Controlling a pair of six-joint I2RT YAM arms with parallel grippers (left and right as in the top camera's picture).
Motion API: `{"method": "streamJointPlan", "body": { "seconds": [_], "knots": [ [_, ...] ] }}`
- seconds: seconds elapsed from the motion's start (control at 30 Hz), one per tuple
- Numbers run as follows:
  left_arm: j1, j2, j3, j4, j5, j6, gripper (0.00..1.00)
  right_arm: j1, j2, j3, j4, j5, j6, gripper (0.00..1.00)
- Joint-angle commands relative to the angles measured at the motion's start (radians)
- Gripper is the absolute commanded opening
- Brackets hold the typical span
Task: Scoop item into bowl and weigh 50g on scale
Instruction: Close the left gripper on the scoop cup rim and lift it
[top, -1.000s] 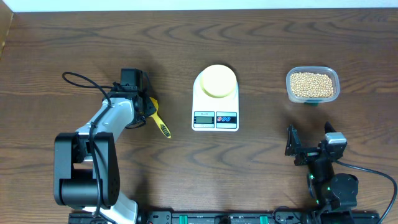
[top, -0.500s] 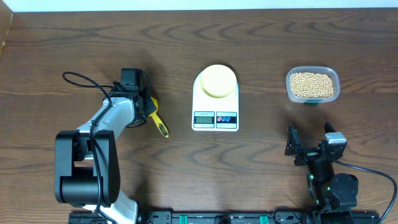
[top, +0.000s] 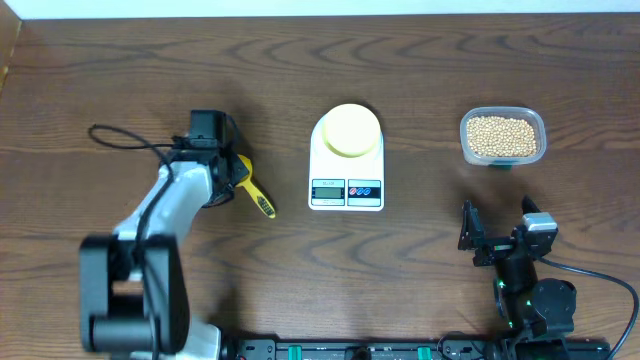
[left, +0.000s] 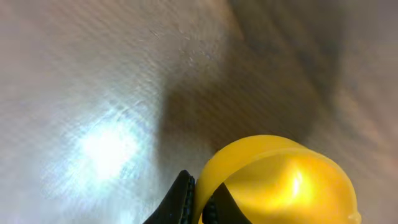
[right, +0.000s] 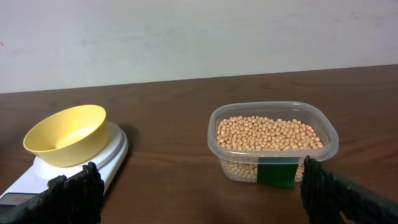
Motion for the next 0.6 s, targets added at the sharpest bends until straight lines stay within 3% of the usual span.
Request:
{"method": "streamJointPlan", "body": {
  "seconds": [0.0,0.2,0.47,0.57],
  "knots": [
    [0.000,-0.146,0.000,-0.051,-0.021,-0.146,0.07,0.003,-0.002,-0.004,-0.002,0.009,-0.006,0.99],
    [0.000,-0.358,0.000,-0.259,-0.021,-0.337,0.07,0.003,-0.002,-0.004,-0.002,0.009,-0.006,0.99],
    [0.000,-0.451,0.000,-0.470,-0.012,-0.517,0.06,0.003,-0.002,-0.004,0.013,0.008,-0.002,0.99],
    [0.000,-0.451,0.000,-0.477,0.018,-0.524,0.07,0.004,-0.002,-0.004,0.008,-0.114,0.206,0.99]
  ]
}}
